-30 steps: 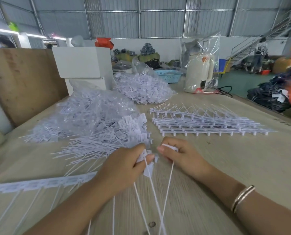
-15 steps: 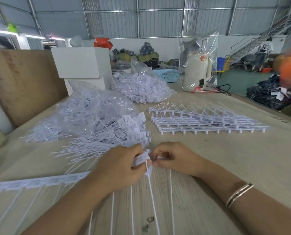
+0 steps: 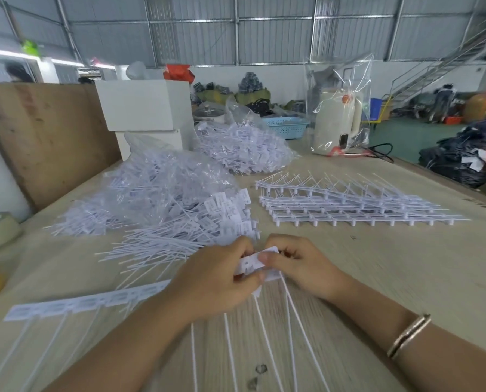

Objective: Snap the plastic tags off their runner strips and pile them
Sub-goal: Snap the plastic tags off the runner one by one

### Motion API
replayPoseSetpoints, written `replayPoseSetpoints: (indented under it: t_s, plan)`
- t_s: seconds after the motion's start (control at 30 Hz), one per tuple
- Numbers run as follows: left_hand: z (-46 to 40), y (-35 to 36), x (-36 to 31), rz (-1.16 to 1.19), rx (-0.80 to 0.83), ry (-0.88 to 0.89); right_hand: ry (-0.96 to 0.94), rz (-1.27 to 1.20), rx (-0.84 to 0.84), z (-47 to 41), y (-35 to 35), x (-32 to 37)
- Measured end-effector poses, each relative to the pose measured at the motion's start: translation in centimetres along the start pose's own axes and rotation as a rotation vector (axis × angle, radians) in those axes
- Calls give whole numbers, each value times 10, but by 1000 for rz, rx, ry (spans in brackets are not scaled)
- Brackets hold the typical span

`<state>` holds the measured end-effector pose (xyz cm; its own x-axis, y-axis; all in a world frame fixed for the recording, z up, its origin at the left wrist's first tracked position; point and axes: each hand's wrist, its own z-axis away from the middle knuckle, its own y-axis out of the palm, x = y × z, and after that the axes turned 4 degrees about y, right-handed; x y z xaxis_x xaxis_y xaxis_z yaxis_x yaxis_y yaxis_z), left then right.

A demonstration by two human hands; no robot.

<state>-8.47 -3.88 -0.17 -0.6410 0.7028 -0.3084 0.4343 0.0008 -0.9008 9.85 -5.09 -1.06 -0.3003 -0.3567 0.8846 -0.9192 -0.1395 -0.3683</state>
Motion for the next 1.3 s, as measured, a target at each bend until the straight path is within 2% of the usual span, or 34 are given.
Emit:
replayPoseSetpoints:
  t_s: [0.17, 0.33, 0.47, 0.67, 0.87, 0.97, 1.07, 1.1, 1.2, 1.3]
  plan:
    - [0, 0, 7, 108, -49, -14, 37, -55, 15, 0, -2, -2]
    - [1, 2, 3, 73, -88, 89, 47, -67, 131, 2, -3, 0]
    - [1, 1, 2, 39, -55, 97, 48, -35, 180, 2, -3, 3]
    - [2, 2, 1, 17, -58, -31, 16, -47, 95, 2, 2, -1]
    - [-1, 3, -6, 65, -200, 12, -153, -16, -53, 2, 6, 1]
    - [-3, 2, -6, 201, -226, -57, -192, -16, -131, 1, 6, -1]
    - [-5, -6, 2, 425, -355, -191, -102, -219, -251, 2, -3, 3]
    - [-4, -8, 4, 412, -373, -174, -85, -209, -226, 2, -7, 4]
    - [1, -8, 5, 248, -352, -55, -50, 35, -104, -1, -13, 0]
    - [0, -3, 5, 41, -278, -4, -6, 228, -88, -4, -18, -5]
